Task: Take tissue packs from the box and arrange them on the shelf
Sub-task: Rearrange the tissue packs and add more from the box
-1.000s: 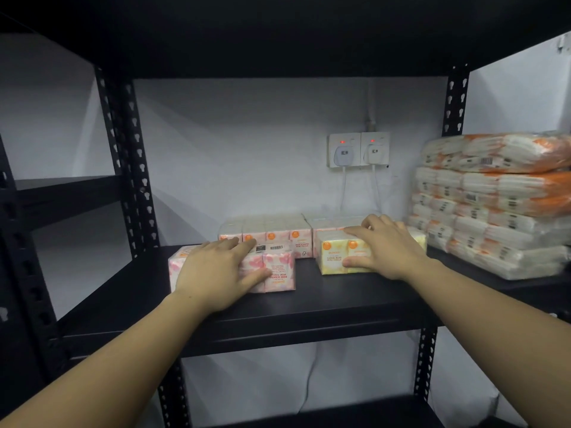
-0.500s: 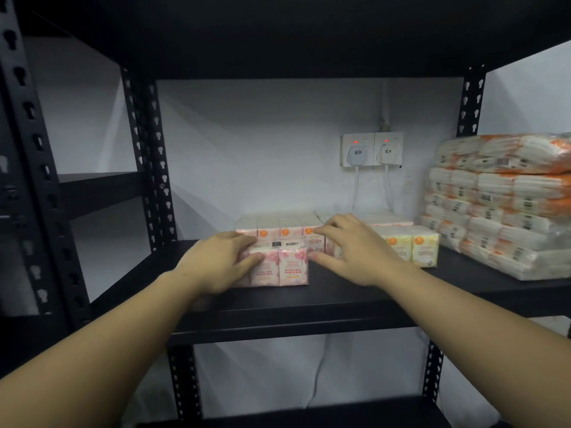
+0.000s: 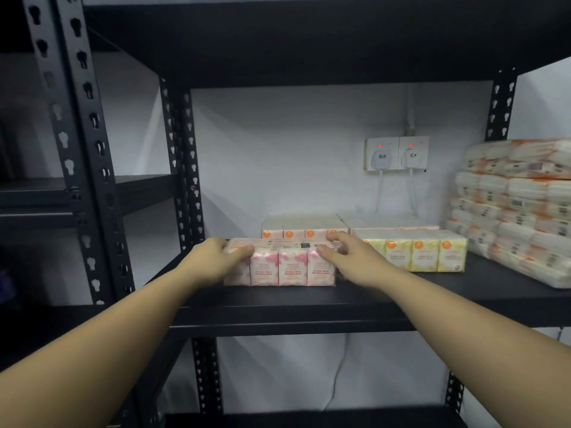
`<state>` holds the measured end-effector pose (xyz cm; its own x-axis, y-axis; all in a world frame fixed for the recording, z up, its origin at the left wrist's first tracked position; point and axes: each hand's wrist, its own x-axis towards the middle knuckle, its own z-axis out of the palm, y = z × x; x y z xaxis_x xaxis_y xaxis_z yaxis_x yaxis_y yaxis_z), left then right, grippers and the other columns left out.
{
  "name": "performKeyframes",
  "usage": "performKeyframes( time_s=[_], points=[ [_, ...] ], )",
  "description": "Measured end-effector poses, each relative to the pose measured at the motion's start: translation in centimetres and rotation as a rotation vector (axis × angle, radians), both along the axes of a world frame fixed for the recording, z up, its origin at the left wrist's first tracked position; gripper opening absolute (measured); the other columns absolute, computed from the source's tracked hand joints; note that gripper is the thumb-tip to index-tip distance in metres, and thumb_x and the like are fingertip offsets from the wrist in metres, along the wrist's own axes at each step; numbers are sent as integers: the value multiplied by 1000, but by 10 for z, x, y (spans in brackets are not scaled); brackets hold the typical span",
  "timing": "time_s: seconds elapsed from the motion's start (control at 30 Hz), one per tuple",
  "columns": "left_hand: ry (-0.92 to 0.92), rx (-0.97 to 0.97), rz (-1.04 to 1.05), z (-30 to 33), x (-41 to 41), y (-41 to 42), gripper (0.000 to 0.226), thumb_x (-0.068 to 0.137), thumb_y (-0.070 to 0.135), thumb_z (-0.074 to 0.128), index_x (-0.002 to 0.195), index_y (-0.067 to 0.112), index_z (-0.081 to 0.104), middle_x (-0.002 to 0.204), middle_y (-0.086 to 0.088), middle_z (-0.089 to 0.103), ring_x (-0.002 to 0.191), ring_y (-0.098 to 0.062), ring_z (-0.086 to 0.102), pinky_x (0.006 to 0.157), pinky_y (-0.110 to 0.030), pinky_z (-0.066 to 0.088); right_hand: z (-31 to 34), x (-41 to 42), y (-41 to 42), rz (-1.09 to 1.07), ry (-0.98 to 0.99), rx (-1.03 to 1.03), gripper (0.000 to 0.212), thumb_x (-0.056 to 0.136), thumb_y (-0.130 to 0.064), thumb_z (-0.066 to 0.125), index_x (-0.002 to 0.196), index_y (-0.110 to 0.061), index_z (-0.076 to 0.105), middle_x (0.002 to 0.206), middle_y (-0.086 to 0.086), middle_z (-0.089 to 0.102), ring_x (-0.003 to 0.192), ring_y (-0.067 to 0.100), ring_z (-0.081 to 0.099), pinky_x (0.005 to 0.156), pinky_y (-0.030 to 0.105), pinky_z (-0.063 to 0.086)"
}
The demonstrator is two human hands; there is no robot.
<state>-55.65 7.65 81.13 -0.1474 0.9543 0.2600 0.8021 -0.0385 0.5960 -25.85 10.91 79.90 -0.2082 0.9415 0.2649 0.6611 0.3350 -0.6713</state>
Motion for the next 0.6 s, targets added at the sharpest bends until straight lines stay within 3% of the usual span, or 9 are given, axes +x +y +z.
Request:
performKeyframes(
  time_s=[0.07,0.13,0.23,0.3,0.4,0.5,0.6],
  points=[
    [-84,36,11,2,3,-2,44,93,63,62,97,19,70,95,-2,75,84,-19,70,77,-37,58,-4,3,0,3,73,-7,87,77,-81,57,150,-34,45,130,-6,63,115,18,65,100,46,55],
    [-166,93,31,7,6,-2,44,92,58,65,97,14,69,92,-2,74,81,-19,70,71,-35,56,-8,5,1,13,162,-40,96,69,-82,61,149,-32,42,129,-3,68,110,16,69,94,45,60],
    [-332,232,8,23,12,-1,40,88,53,74,103,16,72,96,1,76,90,-18,73,80,-38,60,-8,-4,-5,47,276,-100,63,90,-56,70,140,-27,44,120,-7,71,105,14,72,87,42,63],
    [-458,280,-43,38,19,-3,36,90,47,75,111,18,70,103,3,76,94,-16,73,80,-34,59,-7,-10,-10,51,276,-97,48,92,-51,72,128,-31,48,116,-10,72,103,12,71,89,43,62],
    [-505,226,-98,56,20,0,31,94,51,67,113,26,68,108,2,76,100,-17,72,79,-36,56,-7,-15,-12,57,289,-93,39,86,-54,76,116,-37,57,114,-12,74,102,8,71,88,40,62],
    [-522,175,-145,68,16,-1,25,94,52,66,109,33,72,104,3,79,104,-19,73,95,-48,56,-7,-15,-15,80,417,-133,41,85,-43,82,118,-30,63,110,-9,77,97,9,75,78,34,64],
    [-471,230,-183,75,14,-9,26,90,44,73,114,34,70,103,5,78,104,-13,70,89,-37,52,-3,-13,-17,93,556,-171,37,89,-28,81,120,-17,65,102,-4,80,91,12,78,76,34,64]
  ],
)
